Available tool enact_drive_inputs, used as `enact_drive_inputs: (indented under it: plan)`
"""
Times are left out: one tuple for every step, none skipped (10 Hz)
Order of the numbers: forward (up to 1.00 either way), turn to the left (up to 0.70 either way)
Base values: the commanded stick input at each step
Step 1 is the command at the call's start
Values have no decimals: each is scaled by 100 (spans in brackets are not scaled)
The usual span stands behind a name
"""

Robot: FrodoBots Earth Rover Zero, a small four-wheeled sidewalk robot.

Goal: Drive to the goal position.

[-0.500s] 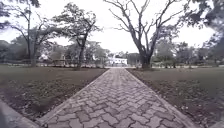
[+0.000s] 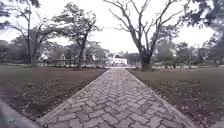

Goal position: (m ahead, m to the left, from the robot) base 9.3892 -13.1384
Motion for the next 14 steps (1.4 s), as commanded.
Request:
enact_drive_inputs:
  plan:
    - [9,0]
    - [70,0]
    - [70,0]
    - [70,0]
    - [70,0]
    - [70,0]
    - [70,0]
    - [70,0]
    - [70,0]
    - [70,-2]
    - [70,-3]
    - [70,-3]
    - [70,-4]
    - [70,-4]
